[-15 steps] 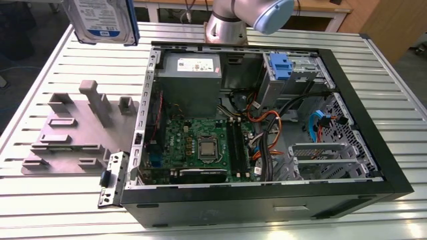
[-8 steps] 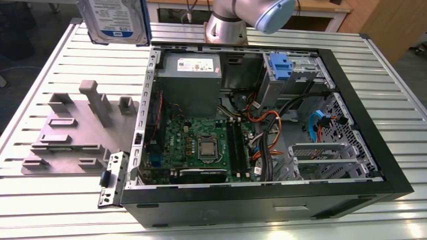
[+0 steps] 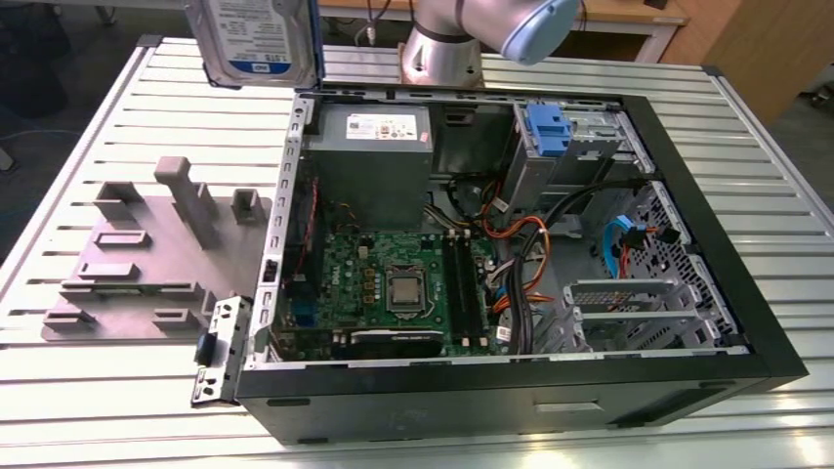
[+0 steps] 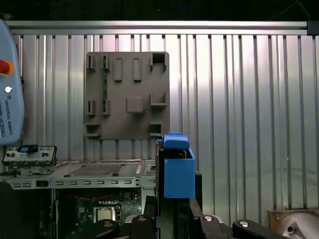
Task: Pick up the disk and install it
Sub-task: 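Pick up the disk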
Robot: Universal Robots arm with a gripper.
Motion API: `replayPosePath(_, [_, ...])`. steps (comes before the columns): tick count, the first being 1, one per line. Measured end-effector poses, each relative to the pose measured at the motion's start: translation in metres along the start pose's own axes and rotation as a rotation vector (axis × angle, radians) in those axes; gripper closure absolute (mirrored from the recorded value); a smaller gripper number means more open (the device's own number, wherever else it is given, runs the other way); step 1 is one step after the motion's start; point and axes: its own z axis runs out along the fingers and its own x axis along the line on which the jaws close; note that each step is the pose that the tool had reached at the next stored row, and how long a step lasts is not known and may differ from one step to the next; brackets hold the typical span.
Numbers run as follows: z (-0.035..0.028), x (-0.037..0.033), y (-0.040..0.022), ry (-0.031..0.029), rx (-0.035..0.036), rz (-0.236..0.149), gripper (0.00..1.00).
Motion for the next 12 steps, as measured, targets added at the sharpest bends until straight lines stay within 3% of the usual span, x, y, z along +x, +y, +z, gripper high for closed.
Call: replayPosePath(12, [-0.0007,-0.0014,-0.0457,0.0001,0.0000,0.000,0.65])
